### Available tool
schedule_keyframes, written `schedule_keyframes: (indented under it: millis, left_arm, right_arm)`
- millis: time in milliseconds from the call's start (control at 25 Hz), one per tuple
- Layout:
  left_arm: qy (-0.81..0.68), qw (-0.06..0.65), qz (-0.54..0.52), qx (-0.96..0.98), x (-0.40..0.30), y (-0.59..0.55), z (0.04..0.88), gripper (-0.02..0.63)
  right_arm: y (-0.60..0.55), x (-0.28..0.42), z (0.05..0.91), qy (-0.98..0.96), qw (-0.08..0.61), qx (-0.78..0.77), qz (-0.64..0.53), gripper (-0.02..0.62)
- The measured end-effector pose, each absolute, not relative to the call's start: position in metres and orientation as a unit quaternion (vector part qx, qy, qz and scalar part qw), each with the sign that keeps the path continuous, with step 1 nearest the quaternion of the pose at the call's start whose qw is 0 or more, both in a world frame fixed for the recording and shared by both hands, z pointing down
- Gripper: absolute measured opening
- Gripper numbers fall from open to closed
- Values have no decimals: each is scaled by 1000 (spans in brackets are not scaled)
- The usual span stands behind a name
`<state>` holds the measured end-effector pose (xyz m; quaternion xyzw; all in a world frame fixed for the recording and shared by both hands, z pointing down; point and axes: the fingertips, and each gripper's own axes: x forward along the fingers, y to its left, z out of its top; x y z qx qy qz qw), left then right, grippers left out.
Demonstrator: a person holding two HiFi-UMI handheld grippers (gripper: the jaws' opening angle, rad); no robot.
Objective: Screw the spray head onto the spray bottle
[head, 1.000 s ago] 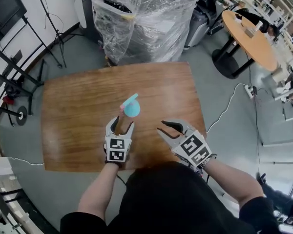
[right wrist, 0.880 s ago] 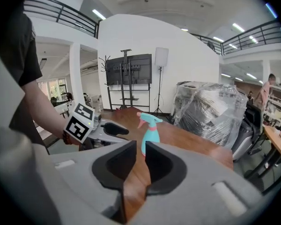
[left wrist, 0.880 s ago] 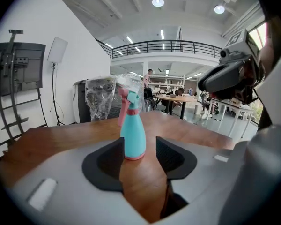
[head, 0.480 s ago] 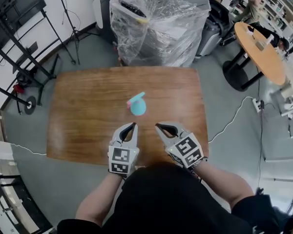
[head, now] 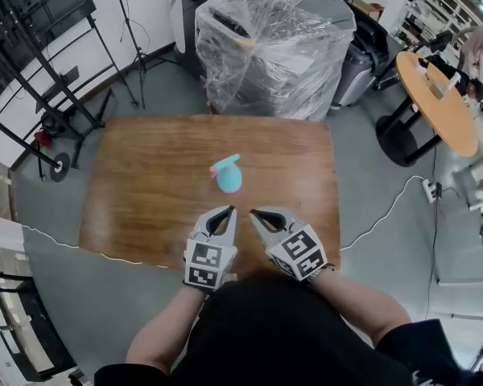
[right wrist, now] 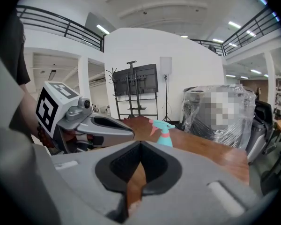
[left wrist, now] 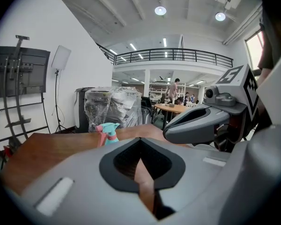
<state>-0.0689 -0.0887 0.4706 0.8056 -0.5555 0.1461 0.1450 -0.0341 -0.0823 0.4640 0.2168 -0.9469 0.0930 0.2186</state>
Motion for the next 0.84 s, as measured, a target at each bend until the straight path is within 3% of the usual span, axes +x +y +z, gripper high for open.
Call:
schedule_keyframes:
  millis: [840]
  left_arm:
    - [-572,149,154,792,-62,-81,469,14]
  right_arm:
    - [-78,-24,460,-950,218,206,84,-9]
